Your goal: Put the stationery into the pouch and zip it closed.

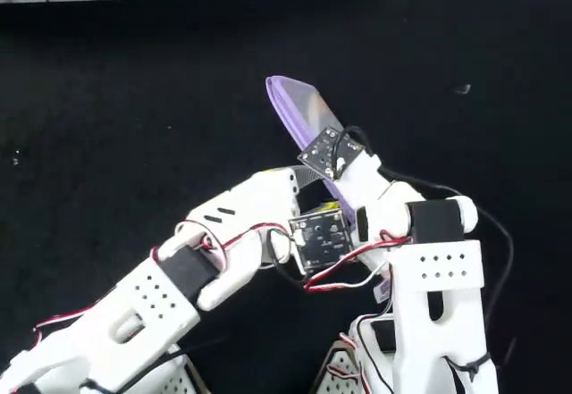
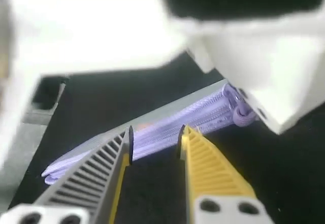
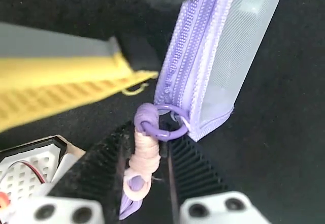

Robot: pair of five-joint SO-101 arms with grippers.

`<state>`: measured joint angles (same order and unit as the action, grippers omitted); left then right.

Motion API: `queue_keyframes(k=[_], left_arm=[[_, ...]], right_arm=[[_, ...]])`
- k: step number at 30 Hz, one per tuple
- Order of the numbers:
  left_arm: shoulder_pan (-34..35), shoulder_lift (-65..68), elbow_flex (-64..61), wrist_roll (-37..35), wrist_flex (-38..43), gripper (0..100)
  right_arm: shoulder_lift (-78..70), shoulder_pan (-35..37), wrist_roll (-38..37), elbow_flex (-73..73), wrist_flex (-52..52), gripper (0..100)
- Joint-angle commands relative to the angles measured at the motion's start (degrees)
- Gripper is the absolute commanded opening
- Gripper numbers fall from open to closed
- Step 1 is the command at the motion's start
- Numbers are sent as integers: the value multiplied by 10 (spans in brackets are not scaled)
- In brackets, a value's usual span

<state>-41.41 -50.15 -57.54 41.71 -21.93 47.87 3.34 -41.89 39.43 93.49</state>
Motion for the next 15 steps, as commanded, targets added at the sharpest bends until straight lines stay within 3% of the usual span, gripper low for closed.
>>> queue_keyframes(k=[1,15], left_arm=[[0,19,13,4,25,166],[66,22,31,-1,26,166]], right_arm=[[-1,4,8,-3,-6,11],[-1,2,65,-135,-4,11]])
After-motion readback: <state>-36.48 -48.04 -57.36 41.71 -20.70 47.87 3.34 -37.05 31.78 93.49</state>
